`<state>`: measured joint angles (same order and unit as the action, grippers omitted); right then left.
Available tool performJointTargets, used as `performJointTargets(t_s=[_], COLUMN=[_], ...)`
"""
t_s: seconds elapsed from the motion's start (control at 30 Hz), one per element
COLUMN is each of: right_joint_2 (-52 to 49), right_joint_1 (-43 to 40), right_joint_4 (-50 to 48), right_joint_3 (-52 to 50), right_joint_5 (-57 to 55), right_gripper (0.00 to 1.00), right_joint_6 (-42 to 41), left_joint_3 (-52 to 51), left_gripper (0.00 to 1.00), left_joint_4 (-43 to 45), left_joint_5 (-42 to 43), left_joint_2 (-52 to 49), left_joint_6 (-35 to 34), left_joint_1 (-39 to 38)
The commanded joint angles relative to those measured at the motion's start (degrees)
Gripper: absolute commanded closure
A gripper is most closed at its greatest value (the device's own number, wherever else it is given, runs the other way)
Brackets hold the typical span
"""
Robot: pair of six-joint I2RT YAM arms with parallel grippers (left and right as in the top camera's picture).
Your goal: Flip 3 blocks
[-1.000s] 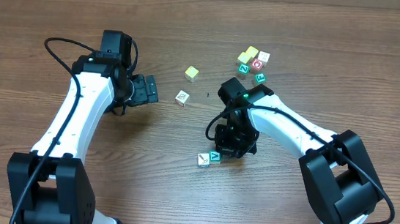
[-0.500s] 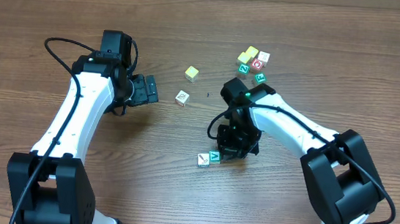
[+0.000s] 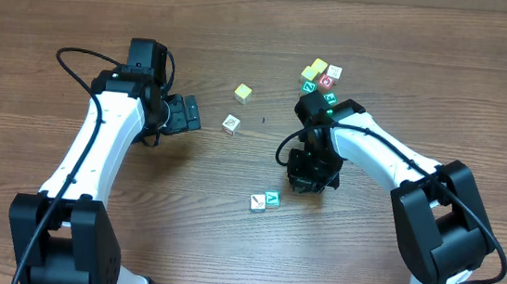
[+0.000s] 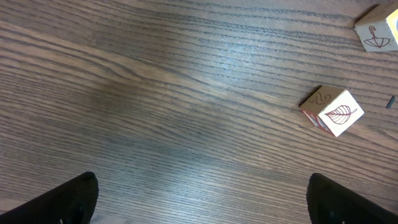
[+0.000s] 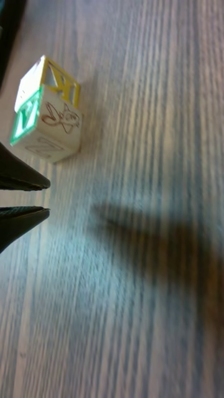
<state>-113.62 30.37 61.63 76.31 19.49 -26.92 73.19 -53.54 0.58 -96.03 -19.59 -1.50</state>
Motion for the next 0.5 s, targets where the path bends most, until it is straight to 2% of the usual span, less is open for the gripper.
performJointTargets(t_s=[0.0,0.07,0.2,0.27,0.4,0.47], right_joint_2=[1.75,1.75,1.75,1.75,1.75,1.75], right_joint_1=[-0.13,-0.13,-0.13,-0.13,-0.13,-0.13], right_joint_4=[-0.13,-0.46,-1.16,-1.46,-1.62,-1.73], right_joint_3=[-0.17,-0.17,-0.17,-0.17,-0.17,-0.17], right_joint_5=[-3.39,-3.39,-3.39,-3.37,-3.39,-3.39], right_gripper=[0.88,0.87,0.75,0.73,0.73,0.77], right_joint_6=[0.35,0.37,0.37,0.37,0.35,0.35], left_joint_3=[0.79,0.79,0.79,0.79,0.79,0.79], left_gripper=[0.0,0.0,0.0,0.0,0.0,0.0], left_joint_4=[0.04,0.04,0.04,0.04,0.04,0.04], left_joint_5=[-0.61,-0.61,-0.61,-0.61,-0.61,-0.61], left_joint_2=[-0.2,-0.2,-0.2,-0.2,-0.2,-0.2], left_joint_6=[-0.81,-0.81,-0.81,-0.81,-0.79,-0.81], left_joint_1=[-0.02,-0.02,-0.02,-0.02,-0.02,0.0])
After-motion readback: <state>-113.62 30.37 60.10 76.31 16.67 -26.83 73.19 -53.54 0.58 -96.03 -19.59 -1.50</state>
